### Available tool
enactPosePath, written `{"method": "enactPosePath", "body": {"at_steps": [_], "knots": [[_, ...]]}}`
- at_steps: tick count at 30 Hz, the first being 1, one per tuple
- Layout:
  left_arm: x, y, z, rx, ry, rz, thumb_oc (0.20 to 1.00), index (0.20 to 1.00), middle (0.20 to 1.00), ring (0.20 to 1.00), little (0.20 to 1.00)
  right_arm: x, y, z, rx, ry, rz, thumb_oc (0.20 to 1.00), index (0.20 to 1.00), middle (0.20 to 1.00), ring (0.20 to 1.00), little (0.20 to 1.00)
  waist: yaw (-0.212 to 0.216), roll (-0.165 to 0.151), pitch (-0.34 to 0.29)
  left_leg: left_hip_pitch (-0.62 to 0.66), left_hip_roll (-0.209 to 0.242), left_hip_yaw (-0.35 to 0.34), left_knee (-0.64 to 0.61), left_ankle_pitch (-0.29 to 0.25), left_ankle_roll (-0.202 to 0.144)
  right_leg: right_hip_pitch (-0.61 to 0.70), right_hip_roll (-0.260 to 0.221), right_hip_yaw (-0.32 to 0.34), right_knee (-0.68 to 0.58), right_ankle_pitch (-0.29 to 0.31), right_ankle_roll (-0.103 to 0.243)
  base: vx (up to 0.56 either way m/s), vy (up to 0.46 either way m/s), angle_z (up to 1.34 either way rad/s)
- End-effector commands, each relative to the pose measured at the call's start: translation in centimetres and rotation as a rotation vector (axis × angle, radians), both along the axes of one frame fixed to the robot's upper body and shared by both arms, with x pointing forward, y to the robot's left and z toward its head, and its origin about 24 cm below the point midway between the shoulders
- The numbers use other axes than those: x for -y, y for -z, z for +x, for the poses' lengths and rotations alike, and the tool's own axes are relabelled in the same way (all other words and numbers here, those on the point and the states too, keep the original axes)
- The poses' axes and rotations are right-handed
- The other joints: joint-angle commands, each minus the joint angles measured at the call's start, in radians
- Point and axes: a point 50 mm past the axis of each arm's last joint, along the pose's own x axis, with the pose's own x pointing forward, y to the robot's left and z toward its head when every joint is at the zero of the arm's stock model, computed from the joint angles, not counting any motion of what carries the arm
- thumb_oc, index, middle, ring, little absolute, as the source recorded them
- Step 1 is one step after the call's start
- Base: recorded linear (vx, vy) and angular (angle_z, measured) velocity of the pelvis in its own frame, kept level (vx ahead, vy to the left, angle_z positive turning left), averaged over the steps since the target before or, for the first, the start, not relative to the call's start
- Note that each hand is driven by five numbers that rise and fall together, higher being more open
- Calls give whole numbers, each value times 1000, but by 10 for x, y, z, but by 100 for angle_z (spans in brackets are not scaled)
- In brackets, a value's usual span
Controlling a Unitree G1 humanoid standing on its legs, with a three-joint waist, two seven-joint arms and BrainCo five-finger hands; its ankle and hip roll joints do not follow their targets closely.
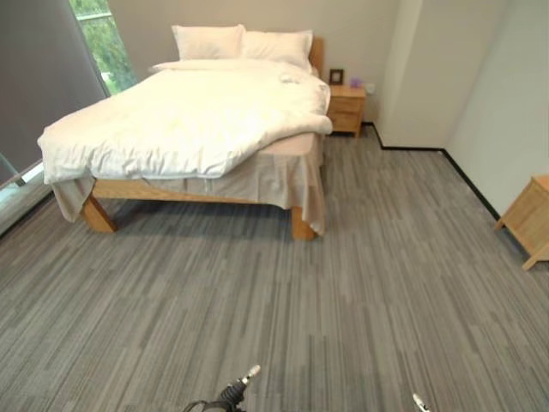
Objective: Making the bed.
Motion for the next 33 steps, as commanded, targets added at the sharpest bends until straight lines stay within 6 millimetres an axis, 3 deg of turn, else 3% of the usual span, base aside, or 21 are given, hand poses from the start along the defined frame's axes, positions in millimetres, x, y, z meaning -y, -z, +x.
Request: {"method": "enactPosePath", "body": {"at_steps": [1, 7, 10, 12, 13, 15, 16, 18, 21, 26, 29, 30, 33], "knots": [[3, 0, 5, -10, 47, -7, 1000, 1000, 1000, 1000, 1000, 9, -3, 5, -3, -18, -18, 1000, 1000, 1000, 1000, 1000, 1, -19, 25, 38, -6, -37, -75, 51, -9, 64, -75, 58, -160, 181, 110, 3, 4, -5], [3, -2, 10, -5, 120, 23, 1000, 1000, 1000, 1000, 1000, 12, -4, 19, 42, -23, -21, 1000, 1000, 1000, 1000, 1000, -2, -21, 20, 45, -4, -33, -75, 44, -10, 72, -71, 66, -170, 183, 112, 7, 6, -6], [0, -6, 25, -4, 261, 82, 1000, 1000, 1000, 1000, 1000, 16, -8, 43, 111, -42, -36, 1000, 1000, 1000, 1000, 1000, -13, -19, 15, 47, -2, -22, -75, 40, -11, 68, -68, 79, -163, 181, 113, 0, 0, 0], [0, -16, 54, 60, 410, 127, 1000, 1000, 1000, 1000, 1000, 26, -17, 75, 199, -82, -72, 1000, 1000, 1000, 1000, 1000, -28, -15, 10, 51, 0, -8, -75, 37, -14, 67, -67, 92, -163, 182, 115, -4, 18, -9], [0, -16, 54, 60, 410, 127, 1000, 1000, 1000, 1000, 1000, 26, -17, 75, 199, -82, -72, 1000, 1000, 1000, 1000, 1000, -27, -15, 12, 52, 0, -8, -75, 36, -14, 68, -67, 93, -163, 182, 115, -3, 16, -13], [-7, -33, 90, 160, 468, 203, 1000, 1000, 1000, 1000, 1000, 35, -30, 108, 296, -120, -109, 1000, 1000, 1000, 1000, 1000, -32, -11, 12, 52, 1, -2, -75, 37, -16, 64, -65, 97, -160, 184, 117, -23, 13, -25], [-10, -56, 130, 296, 387, 221, 1000, 1000, 1000, 1000, 1000, 42, -46, 142, 409, -165, -153, 1000, 1000, 1000, 1000, 1000, -32, -6, 16, 45, 2, -3, -75, 42, -17, 53, -66, 97, -152, 186, 119, -36, 8, -21], [-8, -61, 137, 326, 358, 207, 1000, 1000, 1000, 1000, 1000, 43, -51, 149, 434, -172, -164, 1000, 1000, 1000, 1000, 1000, -34, -4, 21, 42, 2, -5, -75, 44, -16, 50, -66, 97, -150, 186, 119, -42, 6, -5], [-3, -92, 171, 545, 193, 128, 1000, 1000, 1000, 1000, 1000, 31, -83, 195, 678, -259, -183, 1000, 1000, 1000, 1000, 1000, -43, 2, 45, 30, 3, 3, -75, 52, -16, 30, -65, 102, -143, 191, 123, -57, 10, 0], [0, -92, 164, 585, 174, 101, 1000, 1000, 1000, 1000, 1000, 18, -92, 192, 773, -309, -172, 1000, 1000, 1000, 1000, 1000, -44, 1, 59, 24, 1, 7, -75, 53, -13, 25, -66, 101, -151, 198, 129, 15, 4, -6], [1, -91, 157, 623, 93, 92, 1000, 1000, 1000, 1000, 1000, 8, -101, 193, 872, -240, -145, 1000, 1000, 1000, 1000, 1000, -40, 1, 72, 17, -5, 14, -75, 52, -9, 16, -74, 101, -149, 195, 135, 66, 34, -6], [5, -93, 156, 645, 48, 52, 1000, 1000, 1000, 1000, 1000, 2, -112, 200, 939, -254, -138, 1000, 1000, 1000, 1000, 1000, -38, 3, 85, 9, -8, 15, -75, 53, -4, -5, -79, 107, -124, 188, 136, 23, 54, -7], [11, -103, 159, 708, 53, 28, 1000, 1000, 1000, 1000, 1000, -2, -121, 205, 997, -245, -132, 1000, 1000, 1000, 1000, 1000, -33, 14, 116, -10, -15, 10, -55, 38, 17, -73, -82, 123, 13, 152, 142, 18, 98, -7]]}}
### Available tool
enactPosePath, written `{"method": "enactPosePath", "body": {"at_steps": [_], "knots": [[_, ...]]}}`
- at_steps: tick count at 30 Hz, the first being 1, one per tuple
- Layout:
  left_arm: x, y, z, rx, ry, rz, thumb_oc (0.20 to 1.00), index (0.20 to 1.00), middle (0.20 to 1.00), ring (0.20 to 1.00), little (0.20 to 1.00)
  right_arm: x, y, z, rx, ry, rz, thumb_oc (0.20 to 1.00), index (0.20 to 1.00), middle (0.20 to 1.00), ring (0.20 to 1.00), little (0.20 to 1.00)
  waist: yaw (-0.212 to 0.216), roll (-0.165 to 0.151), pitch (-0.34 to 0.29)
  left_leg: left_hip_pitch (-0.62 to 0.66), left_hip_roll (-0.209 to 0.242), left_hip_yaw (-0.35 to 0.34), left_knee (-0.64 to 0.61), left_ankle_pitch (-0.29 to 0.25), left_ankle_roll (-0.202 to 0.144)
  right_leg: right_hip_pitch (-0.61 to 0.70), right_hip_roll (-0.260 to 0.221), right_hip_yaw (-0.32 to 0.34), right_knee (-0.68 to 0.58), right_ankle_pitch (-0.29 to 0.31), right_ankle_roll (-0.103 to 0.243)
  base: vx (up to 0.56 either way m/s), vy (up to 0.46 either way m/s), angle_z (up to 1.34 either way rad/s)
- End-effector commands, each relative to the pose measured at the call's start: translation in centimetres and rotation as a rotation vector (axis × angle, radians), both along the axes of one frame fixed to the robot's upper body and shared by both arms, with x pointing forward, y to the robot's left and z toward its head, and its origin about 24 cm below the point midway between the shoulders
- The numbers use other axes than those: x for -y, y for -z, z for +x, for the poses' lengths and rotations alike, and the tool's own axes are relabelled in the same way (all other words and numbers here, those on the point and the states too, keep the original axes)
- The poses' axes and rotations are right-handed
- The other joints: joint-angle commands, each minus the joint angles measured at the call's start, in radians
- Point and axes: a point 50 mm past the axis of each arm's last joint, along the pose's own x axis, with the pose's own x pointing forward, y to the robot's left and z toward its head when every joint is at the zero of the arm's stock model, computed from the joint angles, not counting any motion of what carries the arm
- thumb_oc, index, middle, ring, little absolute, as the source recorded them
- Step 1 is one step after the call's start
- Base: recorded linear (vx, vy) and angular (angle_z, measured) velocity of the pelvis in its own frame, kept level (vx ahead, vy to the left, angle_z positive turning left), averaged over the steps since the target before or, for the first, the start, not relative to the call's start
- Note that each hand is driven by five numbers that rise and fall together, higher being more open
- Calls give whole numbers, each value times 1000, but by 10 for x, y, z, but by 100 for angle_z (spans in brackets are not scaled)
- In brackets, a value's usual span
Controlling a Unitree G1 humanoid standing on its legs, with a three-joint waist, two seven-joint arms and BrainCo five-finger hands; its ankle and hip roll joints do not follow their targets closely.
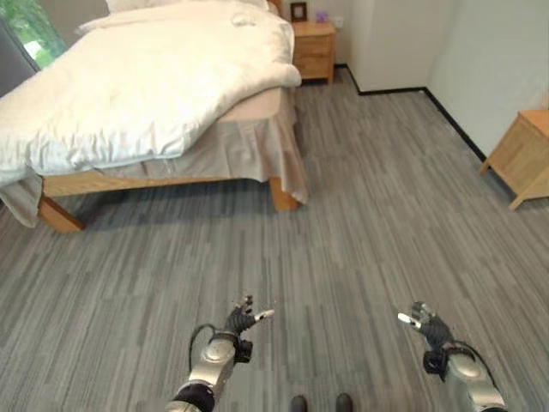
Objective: Making the bed.
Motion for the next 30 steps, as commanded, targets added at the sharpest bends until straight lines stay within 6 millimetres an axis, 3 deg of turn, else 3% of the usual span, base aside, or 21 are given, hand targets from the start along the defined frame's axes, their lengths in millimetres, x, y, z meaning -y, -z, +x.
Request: {"method": "enactPosePath", "body": {"at_steps": [1, 2, 3, 4, 6, 8, 9, 12, 14, 15, 16, 17, 18, 19, 20, 21, 22, 24, 26, 28, 30], "knots": [[4, -32, 35, 175, -4, -14, 1000, 1000, 1000, 1000, 1000, -8, -27, 25, 173, -5, 12, 1000, 1000, 1000, 1000, 1000, 19, -34, -16, -37, -17, -61, 27, 13, 15, -143, -90, 44, 230, 56, 121, 19, 57, -5], [4, -32, 35, 175, -4, -14, 1000, 1000, 1000, 1000, 1000, -8, -27, 25, 173, -5, 12, 1000, 1000, 1000, 1000, 1000, 20, -35, -17, -38, -18, -60, 28, 13, 15, -147, -90, 46, 235, 54, 121, 59, 93, -5], [1, -39, 35, 206, 14, 0, 1000, 1000, 1000, 1000, 1000, -14, -28, 24, 180, -36, 15, 1000, 1000, 1000, 1000, 1000, 19, -32, 7, -25, -21, -62, 32, -2, 37, -236, -88, 48, 442, 145, 136, 71, 104, -7], [-2, -44, 36, 228, 9, 8, 1000, 1000, 1000, 1000, 1000, -17, -28, 24, 176, -50, 11, 1000, 1000, 1000, 1000, 1000, 21, -29, 23, -15, -18, -54, 34, -9, 45, -287, -90, 36, 548, 179, 138, 138, 130, -14], [-5, -46, 36, 237, 2, 12, 1000, 1000, 1000, 1000, 1000, -21, -30, 25, 186, -69, 16, 1000, 1000, 1000, 1000, 1000, 13, -22, 35, 2, -8, -52, 29, -13, 46, -329, -84, 32, 613, 189, 138, 203, 47, -3], [-12, -53, 35, 269, -15, 19, 1000, 1000, 1000, 1000, 1000, -25, -32, 24, 196, -88, 24, 1000, 1000, 1000, 1000, 1000, -2, -16, 36, 42, 5, -59, 25, -20, 36, -380, -106, -12, 578, 180, 133, 444, -38, 0], [-16, -61, 40, 309, -17, 23, 1000, 1000, 1000, 1000, 1000, -20, -34, 19, 204, -77, 32, 1000, 1000, 1000, 1000, 1000, -37, -23, 29, 115, 11, -77, 10, -46, 8, -400, -101, -15, 393, 154, 130, 547, -136, -5], [-13, -67, 47, 331, -3, 24, 1000, 1000, 1000, 1000, 1000, -12, -31, 10, 186, -45, 28, 1000, 1000, 1000, 1000, 1000, -87, -36, 29, 175, 41, -133, 3, -72, -33, -404, -66, 67, 84, 214, 161, 612, -227, 35], [-9, -73, 53, 361, 15, 21, 1000, 1000, 1000, 1000, 1000, -10, -28, 6, 171, -46, 19, 1000, 1000, 1000, 1000, 1000, -103, -41, 25, 200, 59, -150, 3, -86, -44, -415, -56, 104, 38, 243, 180, 493, -259, 57], [5, -82, 56, 400, 72, -22, 1000, 1000, 1000, 1000, 1000, -3, -30, 0, 166, -48, 9, 1000, 1000, 1000, 1000, 1000, -111, -37, 1, 228, 104, -185, 31, -57, -74, -407, -48, 99, 84, 235, 180, 655, -428, 52], [13, -83, 53, 416, 77, -78, 1000, 1000, 1000, 1000, 1000, -1, -30, -1, 163, -60, 5, 1000, 1000, 1000, 1000, 1000, -121, -31, -7, 194, 143, -197, 155, 22, -95, -403, -28, 101, 141, 227, 153, 649, -430, 77], [13, -83, 53, 416, 77, -77, 1000, 1000, 1000, 1000, 1000, -1, -30, -1, 163, -60, 5, 1000, 1000, 1000, 1000, 1000, -122, -33, -9, 191, 140, -198, 154, 24, -95, -406, -31, 101, 141, 228, 154, 390, -279, 108], [15, -81, 52, 409, 75, -96, 1000, 1000, 1000, 1000, 1000, 1, -29, -2, 160, -54, 2, 1000, 1000, 1000, 1000, 1000, -121, -35, -13, 150, 148, -200, 240, 83, -95, -389, -24, 99, 147, 214, 137, 304, -268, 94], [15, -80, 50, 405, 64, -114, 1000, 1000, 1000, 1000, 1000, 5, -32, 0, 170, -45, 2, 1000, 1000, 1000, 1000, 1000, -120, -43, -17, 77, 161, -193, 458, 182, -95, -365, -22, 89, 160, 187, 100, 498, -460, 51], [16, -79, 48, 397, 67, -139, 1000, 1000, 1000, 1000, 1000, 5, -33, 1, 178, -33, 10, 1000, 1000, 1000, 1000, 1000, -108, -60, -13, -12, 169, -164, 588, 220, -71, -318, -12, 85, 160, 166, 73, 548, -619, 16], [15, -83, 49, 413, 57, -150, 1000, 1000, 1000, 1000, 1000, 8, -39, 3, 203, -26, 14, 1000, 1000, 1000, 1000, 1000, -94, -79, 7, -84, 208, -108, 736, 245, -58, -267, -4, 80, 165, 145, 36, 506, -574, 2], [16, -83, 49, 408, 66, -168, 1000, 1000, 1000, 1000, 1000, 10, -39, 2, 201, -18, 7, 1000, 1000, 1000, 1000, 1000, -73, -95, 18, -143, 193, -97, 819, 220, -33, -234, 3, 89, 165, 123, 14, 444, -517, 0], [26, -84, 53, 403, 56, -235, 1000, 1000, 1000, 1000, 1000, 17, -47, 10, 219, -10, -34, 1000, 1000, 1000, 1000, 1000, -33, -111, 41, -307, 149, -74, 923, 172, -31, -167, 2, 90, 160, 99, -7, 433, -330, 1], [31, -84, 55, 401, 50, -258, 1000, 1000, 1000, 1000, 1000, 18, -52, 18, 237, -10, -44, 1000, 1000, 1000, 1000, 1000, -14, -115, 45, -367, 121, -40, 874, 145, -32, -125, -1, 86, 152, 86, -10, 449, -171, 9], [41, -90, 60, 425, 96, -287, 1000, 1000, 1000, 1000, 1000, 17, -67, 30, 300, -31, -54, 1000, 1000, 1000, 1000, 1000, 19, -99, 24, -406, 105, 79, 583, 157, -49, -40, 1, 67, 129, 50, 3, 658, -129, 3], [44, -91, 61, 425, 107, -291, 1000, 1000, 1000, 1000, 1000, 16, -67, 33, 301, -42, -63, 1000, 1000, 1000, 1000, 1000, 32, -98, 23, -392, 95, 92, 512, 166, -48, -13, -2, 70, 123, 36, 6, 496, -22, -1]]}}
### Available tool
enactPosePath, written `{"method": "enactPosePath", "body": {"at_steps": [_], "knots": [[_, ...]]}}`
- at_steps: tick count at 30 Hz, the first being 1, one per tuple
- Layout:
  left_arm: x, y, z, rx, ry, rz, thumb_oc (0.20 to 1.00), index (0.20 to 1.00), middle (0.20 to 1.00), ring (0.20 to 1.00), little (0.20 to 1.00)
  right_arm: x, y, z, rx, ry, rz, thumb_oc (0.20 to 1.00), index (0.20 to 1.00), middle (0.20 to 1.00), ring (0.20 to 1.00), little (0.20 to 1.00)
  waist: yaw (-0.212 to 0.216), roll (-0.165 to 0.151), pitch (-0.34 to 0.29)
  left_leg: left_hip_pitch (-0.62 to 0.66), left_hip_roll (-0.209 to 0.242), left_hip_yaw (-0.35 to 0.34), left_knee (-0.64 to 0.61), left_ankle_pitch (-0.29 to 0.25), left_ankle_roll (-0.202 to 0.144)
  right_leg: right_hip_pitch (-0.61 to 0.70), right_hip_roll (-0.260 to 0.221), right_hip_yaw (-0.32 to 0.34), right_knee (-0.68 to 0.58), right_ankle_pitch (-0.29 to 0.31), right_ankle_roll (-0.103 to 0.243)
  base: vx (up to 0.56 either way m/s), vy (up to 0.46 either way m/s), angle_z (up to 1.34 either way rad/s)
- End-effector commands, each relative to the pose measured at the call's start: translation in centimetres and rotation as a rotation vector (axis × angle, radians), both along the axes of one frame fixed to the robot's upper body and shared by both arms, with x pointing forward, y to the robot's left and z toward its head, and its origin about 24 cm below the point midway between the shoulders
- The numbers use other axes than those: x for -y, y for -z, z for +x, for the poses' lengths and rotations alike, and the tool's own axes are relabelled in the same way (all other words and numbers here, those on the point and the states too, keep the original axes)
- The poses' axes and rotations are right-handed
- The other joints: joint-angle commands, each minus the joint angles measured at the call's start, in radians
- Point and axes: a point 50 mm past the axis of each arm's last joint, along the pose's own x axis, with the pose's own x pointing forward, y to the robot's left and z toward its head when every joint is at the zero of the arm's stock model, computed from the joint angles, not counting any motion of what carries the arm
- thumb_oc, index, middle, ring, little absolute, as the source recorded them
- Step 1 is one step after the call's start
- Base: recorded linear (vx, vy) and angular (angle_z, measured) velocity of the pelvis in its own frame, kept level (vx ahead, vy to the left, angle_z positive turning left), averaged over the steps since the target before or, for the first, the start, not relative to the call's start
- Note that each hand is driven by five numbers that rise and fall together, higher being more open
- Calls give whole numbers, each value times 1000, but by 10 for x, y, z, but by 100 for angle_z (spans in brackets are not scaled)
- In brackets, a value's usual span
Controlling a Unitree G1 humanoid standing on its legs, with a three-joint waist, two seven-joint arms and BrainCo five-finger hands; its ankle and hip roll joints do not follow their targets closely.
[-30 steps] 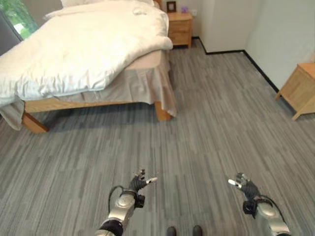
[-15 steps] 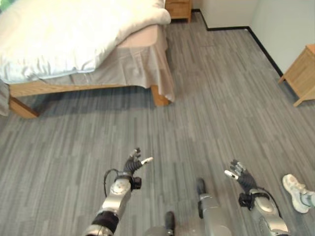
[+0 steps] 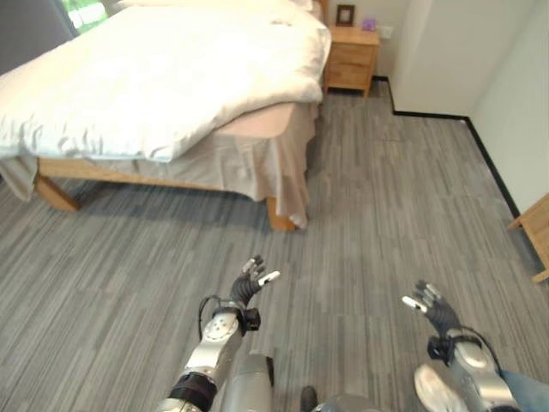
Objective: Making the bed.
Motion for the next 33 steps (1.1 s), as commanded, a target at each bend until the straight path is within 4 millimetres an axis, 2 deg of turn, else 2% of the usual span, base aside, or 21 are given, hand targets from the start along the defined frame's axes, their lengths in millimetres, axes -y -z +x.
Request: {"method": "enactPosePath", "body": {"at_steps": [1, 2, 3, 4, 5, 6, 7, 8, 9, 10, 12, 13, 15, 16, 17, 18, 19, 21, 23, 26, 33], "knots": [[17, -34, 28, 159, 63, -68, 1000, 1000, 1000, 1000, 1000, 5, -33, 23, 159, -26, -53, 1000, 1000, 1000, 1000, 1000, 60, 65, 10, 168, -52, 11, -548, 173, -25, 70, 17, 151, -113, 182, -52, 492, 2, -5], [17, -34, 28, 159, 63, -68, 1000, 1000, 1000, 1000, 1000, 5, -33, 23, 159, -26, -53, 1000, 1000, 1000, 1000, 1000, 60, 65, 11, 168, -52, 12, -548, 173, -25, 71, 17, 151, -113, 182, -52, 896, -40, -4], [20, -36, 28, 164, 79, -82, 1000, 1000, 1000, 1000, 1000, -1, -36, 28, 164, -64, -69, 1000, 1000, 1000, 1000, 1000, 86, 77, -11, 182, -70, 26, -628, 200, -32, 142, 29, 158, -114, 149, -48, 617, -53, -15], [20, -38, 27, 173, 92, -81, 1000, 1000, 1000, 1000, 1000, -5, -37, 31, 168, -84, -67, 1000, 1000, 1000, 1000, 1000, 93, 81, -20, 188, -71, 45, -605, 201, -26, 157, 31, 160, -97, 137, -47, 1069, -6, -32], [21, -34, 21, 158, 121, -100, 1000, 1000, 1000, 1000, 1000, -21, -32, 32, 166, -127, -21, 1000, 1000, 1000, 1000, 1000, 94, 68, -59, 235, -112, 43, -602, 125, 46, 163, -16, 139, 12, 157, 2, 659, 35, -20], [21, -34, 21, 159, 120, -100, 1000, 1000, 1000, 1000, 1000, -21, -32, 32, 166, -127, -21, 1000, 1000, 1000, 1000, 1000, 97, 70, -61, 232, -108, 44, -601, 125, 45, 160, -14, 141, 11, 160, 1, 582, 62, -20], [22, -32, 20, 150, 134, -95, 1000, 1000, 1000, 1000, 1000, -28, -29, 31, 158, -140, -6, 1000, 1000, 1000, 1000, 1000, 108, 58, -71, 250, -123, 63, -604, 109, 65, 132, -41, 121, 141, 269, 59, 130, 15, -52], [22, -32, 20, 150, 134, -95, 1000, 1000, 1000, 1000, 1000, -28, -29, 31, 158, -140, -6, 1000, 1000, 1000, 1000, 1000, 108, 58, -71, 250, -123, 63, -604, 109, 65, 132, -41, 122, 141, 269, 59, 583, 134, -69], [27, -41, 26, 182, 172, -85, 1000, 1000, 1000, 1000, 1000, -45, -22, 27, 144, -163, 79, 1000, 1000, 1000, 1000, 1000, 63, 83, -45, 386, -102, 52, -646, 58, 93, -62, -71, 80, 495, 430, 132, 444, 119, -70], [27, -41, 26, 182, 171, -85, 1000, 1000, 1000, 1000, 1000, -45, -22, 27, 144, -163, 79, 1000, 1000, 1000, 1000, 1000, 64, 85, -47, 383, -98, 53, -646, 58, 93, -65, -68, 80, 493, 433, 132, 611, 138, -6], [33, -46, 28, 197, 194, -117, 1000, 1000, 1000, 1000, 1000, -50, -18, 25, 125, -183, 94, 1000, 1000, 1000, 1000, 1000, 26, 109, -26, 462, -90, -13, -664, 41, 98, -171, -95, 71, 528, 358, 83, 425, -25, 69], [43, -54, 31, 222, 245, -151, 1000, 1000, 1000, 1000, 1000, -47, -15, 20, 111, -174, 115, 1000, 1000, 1000, 1000, 1000, -6, 117, -11, 508, -93, -68, -680, 32, 87, -243, -96, 83, 413, 303, 39, 379, -82, 125], [50, -56, 30, 229, 270, -179, 1000, 1000, 1000, 1000, 1000, -44, -15, 17, 113, -160, 120, 1000, 1000, 1000, 1000, 1000, -17, 119, -14, 516, -91, -85, -681, 25, 79, -253, -103, 94, 342, 305, 35, 307, -126, 121], [58, -58, 31, 230, 307, -188, 1000, 1000, 1000, 1000, 1000, -40, -16, 13, 120, -141, 127, 1000, 1000, 1000, 1000, 1000, -40, 108, -10, 533, -103, -114, -680, 3, 69, -232, -110, 126, 199, 293, 39, 467, -272, 59], [74, -61, 31, 236, 386, -191, 1000, 1000, 1000, 1000, 1000, -29, -13, 3, 113, -91, 141, 1000, 1000, 1000, 1000, 1000, -79, 88, -18, 548, -120, -175, -673, -31, 60, -193, -77, 280, -25, 293, 79, 348, -225, 48], [74, -61, 31, 235, 386, -192, 1000, 1000, 1000, 1000, 1000, -29, -13, 3, 112, -90, 141, 1000, 1000, 1000, 1000, 1000, -78, 89, -16, 551, -120, -175, -672, -33, 60, -188, -77, 280, -29, 294, 80, 330, -328, 81], [85, -63, 31, 243, 454, -171, 1000, 1000, 1000, 1000, 1000, -16, -11, -4, 98, -50, 111, 1000, 1000, 1000, 1000, 1000, -84, 75, -28, 540, -116, -234, -670, -36, 53, -139, -60, 389, -79, 315, 99, 118, -189, 115], [88, -61, 30, 237, 478, -151, 1000, 1000, 1000, 1000, 1000, -14, -11, -6, 100, -41, 117, 1000, 1000, 1000, 1000, 1000, -82, 77, -44, 546, -106, -237, -683, -40, 52, -126, -68, 374, -107, 300, 94, 159, -169, 131], [94, -61, 28, 235, 497, -161, 1000, 1000, 1000, 1000, 1000, -8, -11, -11, 106, -5, 139, 1000, 1000, 1000, 1000, 1000, -97, 73, -54, 546, -105, -253, -691, -27, 46, -112, -48, 393, -118, 318, 87, 151, -154, 108], [100, -64, 28, 236, 526, -183, 1000, 1000, 1000, 1000, 1000, 3, -17, -8, 131, 25, 110, 1000, 1000, 1000, 1000, 1000, -103, 74, -61, 539, -105, -271, -699, -20, 43, -98, -39, 381, -149, 323, 73, 65, -117, -5], [107, -67, 26, 244, 560, -160, 1000, 1000, 1000, 1000, 1000, 14, -23, -10, 153, 53, 74, 1000, 1000, 1000, 1000, 1000, -109, 73, -65, 547, -96, -267, -696, -21, 36, -77, -15, 389, -162, 324, 55, 39, -68, -2]]}}
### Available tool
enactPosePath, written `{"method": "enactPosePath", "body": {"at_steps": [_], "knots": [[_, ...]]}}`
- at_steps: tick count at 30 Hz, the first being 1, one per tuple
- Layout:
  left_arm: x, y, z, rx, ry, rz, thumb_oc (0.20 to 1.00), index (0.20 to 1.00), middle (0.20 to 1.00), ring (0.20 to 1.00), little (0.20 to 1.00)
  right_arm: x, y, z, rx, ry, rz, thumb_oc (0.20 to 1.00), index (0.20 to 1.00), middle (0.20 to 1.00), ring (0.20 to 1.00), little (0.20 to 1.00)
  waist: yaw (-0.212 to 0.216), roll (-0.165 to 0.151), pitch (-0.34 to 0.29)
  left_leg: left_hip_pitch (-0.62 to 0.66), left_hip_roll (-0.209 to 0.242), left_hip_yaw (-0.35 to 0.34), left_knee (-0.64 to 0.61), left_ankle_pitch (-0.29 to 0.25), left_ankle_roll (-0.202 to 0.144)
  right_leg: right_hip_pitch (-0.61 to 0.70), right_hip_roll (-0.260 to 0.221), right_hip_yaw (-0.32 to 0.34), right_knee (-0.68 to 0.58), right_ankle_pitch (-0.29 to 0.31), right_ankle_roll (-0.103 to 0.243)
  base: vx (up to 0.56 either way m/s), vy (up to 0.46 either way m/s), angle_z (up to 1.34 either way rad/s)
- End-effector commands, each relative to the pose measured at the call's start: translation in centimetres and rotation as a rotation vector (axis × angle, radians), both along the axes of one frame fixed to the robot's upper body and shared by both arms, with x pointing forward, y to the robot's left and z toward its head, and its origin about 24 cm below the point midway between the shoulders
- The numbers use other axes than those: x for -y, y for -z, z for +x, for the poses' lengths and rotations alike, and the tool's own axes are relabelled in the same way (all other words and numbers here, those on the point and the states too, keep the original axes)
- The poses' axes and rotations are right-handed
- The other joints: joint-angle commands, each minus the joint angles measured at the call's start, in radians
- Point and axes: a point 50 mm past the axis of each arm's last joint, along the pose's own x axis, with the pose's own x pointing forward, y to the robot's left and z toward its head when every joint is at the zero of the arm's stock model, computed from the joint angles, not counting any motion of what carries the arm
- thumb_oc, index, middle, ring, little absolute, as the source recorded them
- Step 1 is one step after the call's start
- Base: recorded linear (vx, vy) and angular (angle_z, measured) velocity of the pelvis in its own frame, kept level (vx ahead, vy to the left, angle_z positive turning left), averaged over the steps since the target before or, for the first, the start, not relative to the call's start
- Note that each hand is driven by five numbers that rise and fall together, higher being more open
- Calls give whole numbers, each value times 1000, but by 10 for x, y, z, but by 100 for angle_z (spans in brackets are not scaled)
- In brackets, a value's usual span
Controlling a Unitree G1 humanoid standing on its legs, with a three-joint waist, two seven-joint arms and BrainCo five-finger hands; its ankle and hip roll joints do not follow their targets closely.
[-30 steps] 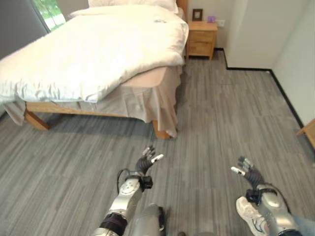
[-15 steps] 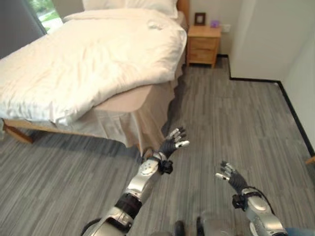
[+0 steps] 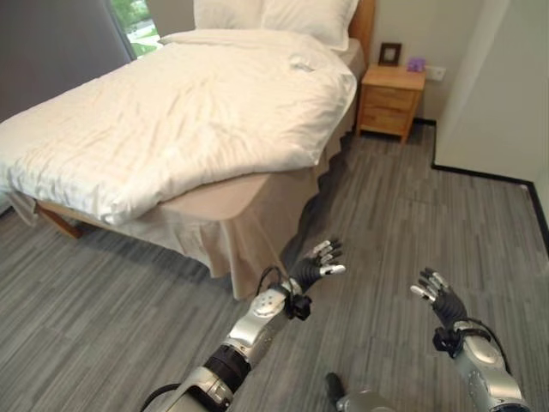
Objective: Making the bed.
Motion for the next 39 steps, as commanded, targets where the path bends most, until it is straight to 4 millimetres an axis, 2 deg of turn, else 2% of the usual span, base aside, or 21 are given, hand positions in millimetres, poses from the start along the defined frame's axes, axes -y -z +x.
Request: {"method": "enactPosePath", "body": {"at_steps": [1, 5, 6, 10, 12, 13, 18, 22, 26, 27, 29, 30, 34, 35, 39], "knots": [[5, -23, 9, 114, 42, -2, 1000, 1000, 1000, 1000, 1000, 10, -16, -2, 97, 38, -21, 1000, 1000, 1000, 1000, 1000, -5, -26, -23, -82, -81, -7, -68, 142, -17, 86, -41, 70, -51, -36, 97, 10, -33, -8], [-3, -34, 12, 204, 21, 81, 1000, 1000, 1000, 1000, 1000, 18, -22, -1, 115, 69, -50, 1000, 1000, 1000, 1000, 1000, 6, -23, -18, -84, -78, -29, -63, 144, -16, 87, -40, 49, -36, -54, 88, -7, -11, 6], [-13, -42, 13, 248, 1, 116, 1000, 1000, 1000, 1000, 1000, 21, -30, 3, 140, 66, -71, 1000, 1000, 1000, 1000, 1000, 23, -21, -12, -88, -78, -45, -61, 148, -18, 84, -39, 35, -21, -68, 81, -39, -14, 27], [-31, -48, 6, 278, -35, 135, 1000, 1000, 1000, 1000, 1000, 22, -49, 13, 208, 32, -118, 1000, 1000, 1000, 1000, 1000, 62, -22, 6, -101, -85, -112, -55, 165, -28, 87, -49, -32, 9, -96, 63, -62, -28, 50], [-38, -50, 5, 302, -45, 171, 1000, 1000, 1000, 1000, 1000, 20, -62, 21, 253, -7, -141, 1000, 1000, 1000, 1000, 1000, 91, -23, 15, -112, -92, -149, -44, 171, -36, 94, -58, -74, 15, -110, 58, -69, -36, 82], [-40, -52, 4, 309, -44, 181, 1000, 1000, 1000, 1000, 1000, 20, -64, 23, 259, -9, -147, 1000, 1000, 1000, 1000, 1000, 89, -24, 19, -115, -96, -165, -39, 171, -38, 99, -62, -91, 17, -114, 57, -64, -42, 75], [-53, -47, -1, 290, -113, 208, 1000, 1000, 1000, 1000, 1000, 6, -82, 41, 330, -64, -118, 1000, 1000, 1000, 1000, 1000, 141, -30, 19, -123, -108, -218, -21, 175, -41, 133, -72, -160, 1, -127, 47, -28, -39, 68], [-54, -44, -3, 267, -129, 192, 1000, 1000, 1000, 1000, 1000, -6, -89, 49, 368, -95, -90, 1000, 1000, 1000, 1000, 1000, 155, -35, 25, -127, -107, -239, -15, 176, -45, 148, -74, -186, -7, -129, 44, -36, -33, 31], [-56, -40, -4, 246, -140, 197, 1000, 1000, 1000, 1000, 1000, -11, -82, 45, 345, -107, -52, 1000, 1000, 1000, 1000, 1000, 156, -42, 24, -122, -100, -245, -17, 176, -47, 156, -67, -194, -7, -133, 38, -26, -36, 1], [-157, -3, -41, 71, -534, 319, 1000, 1000, 1000, 1000, 1000, 1, -22, -3, 119, 84, 118, 1000, 1000, 1000, 1000, 1000, 97, -44, 25, -72, -37, 167, -68, 74, -8, 130, -186, -255, -15, -118, 106, 0, 0, 0], [-157, -1, -42, 63, -549, 306, 1000, 1000, 1000, 1000, 1000, 2, -27, 3, 139, 79, 104, 1000, 1000, 1000, 1000, 1000, 105, -46, 15, -68, -30, 179, -79, 80, -15, 136, -175, -244, -48, -100, 109, -17, -52, 0], [-155, -4, -41, 71, -561, 287, 1000, 1000, 1000, 1000, 1000, 3, -33, 6, 164, 90, 94, 1000, 1000, 1000, 1000, 1000, 113, -45, 13, -70, -24, 185, -82, 83, -21, 138, -180, -259, -67, -97, 112, -40, -74, -12], [-151, -3, -39, 56, -571, 227, 1000, 1000, 1000, 1000, 1000, 20, -49, 8, 200, 113, -22, 1000, 1000, 1000, 1000, 1000, 106, -54, -1, -73, -17, 173, -90, 92, -31, 160, -168, -272, -108, -87, 102, -16, -34, -8], [-153, -11, -36, 83, -617, 187, 1000, 1000, 1000, 1000, 1000, 23, -54, 10, 210, 109, -56, 1000, 1000, 1000, 1000, 1000, 107, -58, -1, -67, -15, 164, -90, 93, -32, 174, -171, -283, -115, -85, 101, -2, 0, 24], [-166, -10, -41, 77, -676, 195, 1000, 1000, 1000, 1000, 1000, 25, -58, 13, 223, 97, -90, 1000, 1000, 1000, 1000, 1000, 115, -57, 3, -63, -18, 156, -87, 89, -29, 176, -181, -292, -102, -88, 100, 9, 34, 15]]}}
